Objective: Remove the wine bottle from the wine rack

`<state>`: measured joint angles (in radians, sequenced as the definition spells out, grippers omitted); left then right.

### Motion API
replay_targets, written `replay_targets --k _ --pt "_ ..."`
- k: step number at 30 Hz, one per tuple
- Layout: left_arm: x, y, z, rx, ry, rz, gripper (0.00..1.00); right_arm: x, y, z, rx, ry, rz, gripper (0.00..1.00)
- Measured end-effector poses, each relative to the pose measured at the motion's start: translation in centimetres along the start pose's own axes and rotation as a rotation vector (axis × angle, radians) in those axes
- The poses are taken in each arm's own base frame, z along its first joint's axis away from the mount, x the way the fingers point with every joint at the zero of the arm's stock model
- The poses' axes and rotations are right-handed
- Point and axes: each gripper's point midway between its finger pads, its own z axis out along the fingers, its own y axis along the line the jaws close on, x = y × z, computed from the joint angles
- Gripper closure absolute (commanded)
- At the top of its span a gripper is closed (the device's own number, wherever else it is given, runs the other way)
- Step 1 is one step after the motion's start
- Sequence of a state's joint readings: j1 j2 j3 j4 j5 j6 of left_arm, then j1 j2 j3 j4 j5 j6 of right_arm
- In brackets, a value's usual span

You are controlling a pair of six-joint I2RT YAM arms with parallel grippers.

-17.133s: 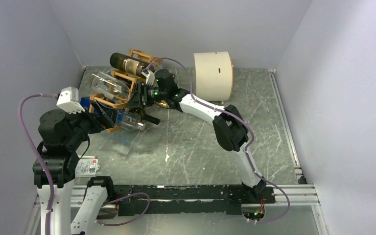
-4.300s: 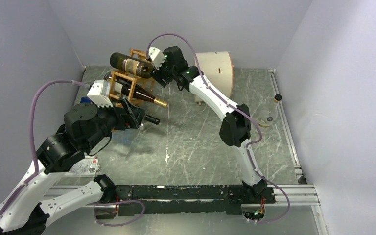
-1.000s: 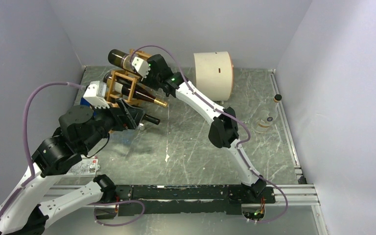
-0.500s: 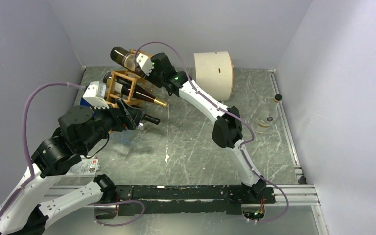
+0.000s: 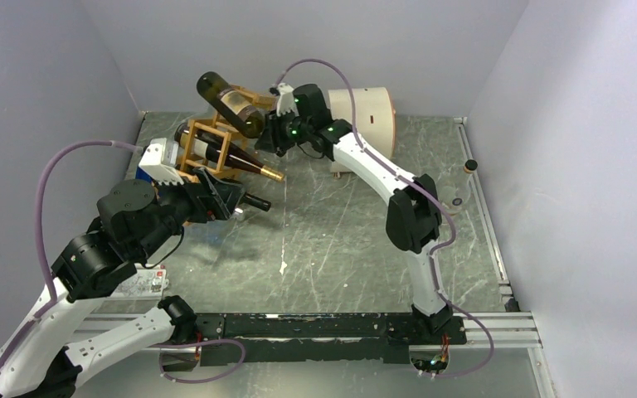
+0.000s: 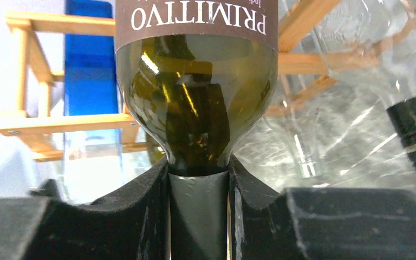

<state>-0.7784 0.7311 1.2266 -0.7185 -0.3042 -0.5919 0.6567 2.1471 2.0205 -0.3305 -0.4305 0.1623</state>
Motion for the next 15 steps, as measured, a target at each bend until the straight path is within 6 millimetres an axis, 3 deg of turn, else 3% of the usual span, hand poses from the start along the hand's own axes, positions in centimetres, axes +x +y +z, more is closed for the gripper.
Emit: replay_targets --k 5,10,15 --pt "0.0 0.0 0.0 0.0 0.0 -0.003 0.05 -0.3 -0.9 -1.5 -0.092 -0.04 0.264 1.0" --pt "-0.1 0.0 -0.1 0.002 -0.003 -0.009 0.05 -2.0 -1.7 -5.0 -0.115 -0.077 0.424 1.0" --pt "-0.2 -0.1 -0.3 0.007 -0.008 -0.01 0.05 -4.6 0.7 -10.3 -0.138 -0.137 0.43 1.0"
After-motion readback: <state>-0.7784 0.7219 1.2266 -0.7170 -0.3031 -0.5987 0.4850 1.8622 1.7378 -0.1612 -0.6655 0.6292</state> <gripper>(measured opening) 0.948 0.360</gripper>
